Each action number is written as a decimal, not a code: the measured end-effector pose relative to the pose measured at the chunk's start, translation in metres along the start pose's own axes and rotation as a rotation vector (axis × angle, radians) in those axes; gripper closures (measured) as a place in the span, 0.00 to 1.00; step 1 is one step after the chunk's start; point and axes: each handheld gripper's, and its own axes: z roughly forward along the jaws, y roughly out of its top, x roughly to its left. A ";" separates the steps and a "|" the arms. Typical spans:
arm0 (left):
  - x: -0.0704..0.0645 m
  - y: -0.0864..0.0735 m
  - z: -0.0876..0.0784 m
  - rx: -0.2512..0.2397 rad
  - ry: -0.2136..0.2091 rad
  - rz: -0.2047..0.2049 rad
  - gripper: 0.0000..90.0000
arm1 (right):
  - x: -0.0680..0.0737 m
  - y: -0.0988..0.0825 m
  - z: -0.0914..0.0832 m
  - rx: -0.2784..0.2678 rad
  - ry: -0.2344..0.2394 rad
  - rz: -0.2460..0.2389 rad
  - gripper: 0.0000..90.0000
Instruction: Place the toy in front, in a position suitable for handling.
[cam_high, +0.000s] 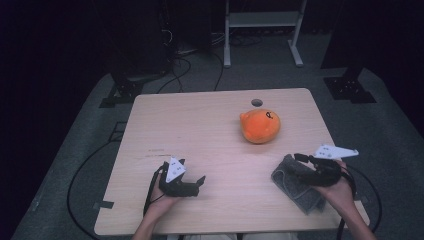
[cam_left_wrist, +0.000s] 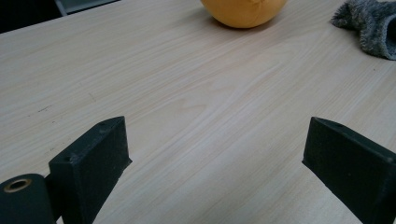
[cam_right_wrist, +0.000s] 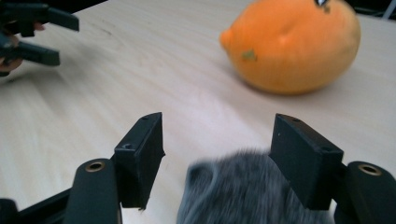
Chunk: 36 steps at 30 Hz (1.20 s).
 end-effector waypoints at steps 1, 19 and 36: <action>0.000 0.000 0.000 -0.002 -0.001 -0.006 0.07 | -0.001 0.007 0.004 0.001 -0.003 -0.007 0.37; 0.000 0.000 -0.001 -0.024 -0.017 0.007 0.07 | -0.049 0.099 0.097 0.033 -0.107 0.025 0.38; -0.001 -0.002 -0.002 -0.022 -0.017 0.007 0.07 | -0.061 0.087 0.151 0.055 -0.246 0.066 0.47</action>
